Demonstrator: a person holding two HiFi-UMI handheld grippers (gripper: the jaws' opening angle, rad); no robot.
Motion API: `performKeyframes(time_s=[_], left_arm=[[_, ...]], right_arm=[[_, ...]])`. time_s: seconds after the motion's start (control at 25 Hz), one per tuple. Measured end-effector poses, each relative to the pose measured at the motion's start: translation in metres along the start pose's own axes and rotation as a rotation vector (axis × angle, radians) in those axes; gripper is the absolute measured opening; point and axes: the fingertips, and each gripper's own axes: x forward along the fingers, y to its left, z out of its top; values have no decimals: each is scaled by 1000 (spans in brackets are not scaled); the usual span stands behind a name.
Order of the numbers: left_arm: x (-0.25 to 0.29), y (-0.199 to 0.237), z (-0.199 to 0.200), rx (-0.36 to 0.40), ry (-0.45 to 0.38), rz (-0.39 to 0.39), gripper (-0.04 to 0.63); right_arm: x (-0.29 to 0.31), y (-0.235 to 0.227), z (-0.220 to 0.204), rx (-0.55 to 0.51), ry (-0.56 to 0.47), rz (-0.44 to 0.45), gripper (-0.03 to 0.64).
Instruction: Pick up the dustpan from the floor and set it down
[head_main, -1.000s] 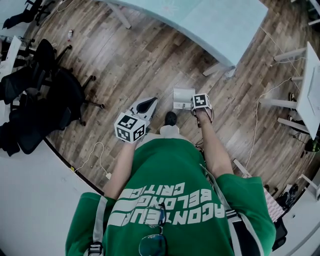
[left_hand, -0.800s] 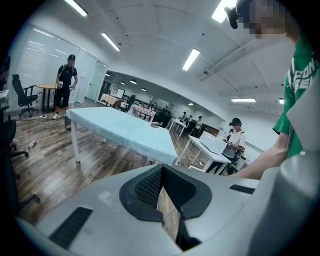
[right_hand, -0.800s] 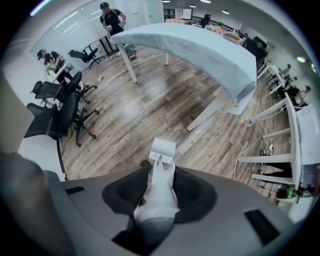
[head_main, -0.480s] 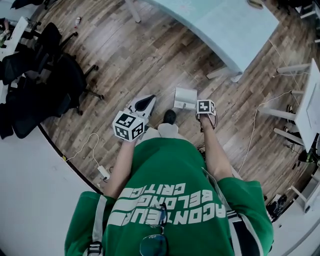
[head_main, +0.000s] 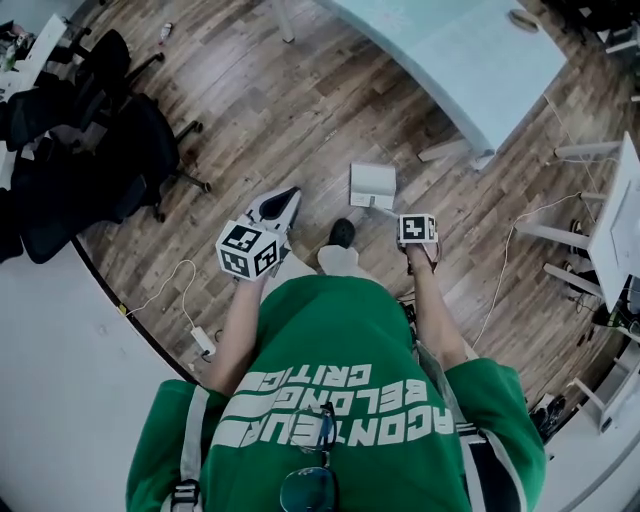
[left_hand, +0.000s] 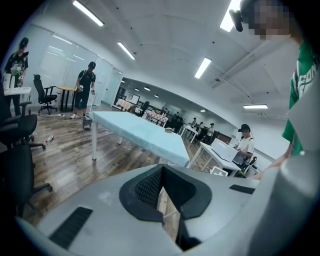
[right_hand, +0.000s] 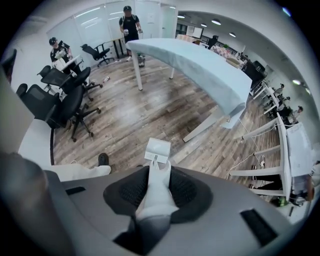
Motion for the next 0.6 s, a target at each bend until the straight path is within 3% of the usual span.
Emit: performKeyframes(time_s=[0.24,0.6], left_arm=[[-31,31,9,17,-12,-3,-8],[-89,90,49,8,-113,36,-8]], right_arm=[[-41,41,29,-35,-139,22,123],[-138,114,107,-109,-399,63,123]])
